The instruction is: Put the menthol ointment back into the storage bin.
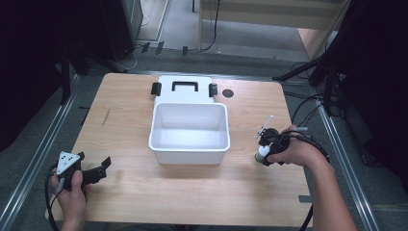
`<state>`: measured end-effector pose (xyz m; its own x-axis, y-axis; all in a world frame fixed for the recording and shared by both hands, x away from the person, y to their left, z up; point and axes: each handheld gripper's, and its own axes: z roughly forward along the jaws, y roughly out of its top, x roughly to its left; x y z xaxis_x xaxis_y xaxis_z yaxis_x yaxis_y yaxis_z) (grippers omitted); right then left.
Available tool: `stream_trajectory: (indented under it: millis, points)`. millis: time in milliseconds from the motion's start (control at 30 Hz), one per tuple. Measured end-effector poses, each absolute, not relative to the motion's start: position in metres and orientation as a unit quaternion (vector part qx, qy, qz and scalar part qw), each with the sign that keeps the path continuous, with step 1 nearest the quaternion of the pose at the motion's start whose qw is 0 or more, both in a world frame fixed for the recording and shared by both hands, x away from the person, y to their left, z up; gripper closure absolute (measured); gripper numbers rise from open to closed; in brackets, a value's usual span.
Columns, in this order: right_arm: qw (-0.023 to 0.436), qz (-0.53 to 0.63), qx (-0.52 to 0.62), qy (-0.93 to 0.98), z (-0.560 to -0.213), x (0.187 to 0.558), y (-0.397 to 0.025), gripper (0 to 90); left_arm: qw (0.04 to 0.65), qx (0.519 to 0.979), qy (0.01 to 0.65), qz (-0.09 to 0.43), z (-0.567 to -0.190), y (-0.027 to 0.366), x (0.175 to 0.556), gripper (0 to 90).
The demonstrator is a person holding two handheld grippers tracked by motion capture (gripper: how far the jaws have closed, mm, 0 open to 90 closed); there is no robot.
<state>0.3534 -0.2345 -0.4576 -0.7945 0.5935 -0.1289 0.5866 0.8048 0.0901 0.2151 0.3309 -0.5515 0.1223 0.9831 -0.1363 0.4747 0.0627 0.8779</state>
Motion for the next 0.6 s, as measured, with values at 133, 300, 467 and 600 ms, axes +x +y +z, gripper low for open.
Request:
stream_trajectory:
  millis: [133, 300, 467, 600]
  points:
    - [0.067, 0.025, 0.332, 0.941, -0.457, 0.36, -0.231, 38.1, 0.426, 0.617, 0.591, 0.298, -0.552, 0.331, 0.215, 0.3]
    - [0.062, 0.022, 0.344, 0.937, -0.46, 0.365, -0.226, 37.7, 0.426, 0.617, 0.591, 0.299, -0.552, 0.331, 0.215, 0.3]
    - [0.064, 0.02, 0.355, 0.932, -0.463, 0.372, -0.226, 40.8, 0.426, 0.616, 0.592, 0.297, -0.552, 0.331, 0.215, 0.3]
    - [0.055, 0.023, 0.369, 0.928, -0.466, 0.376, -0.226, 42.8, 0.427, 0.616, 0.592, 0.297, -0.552, 0.331, 0.215, 0.3]
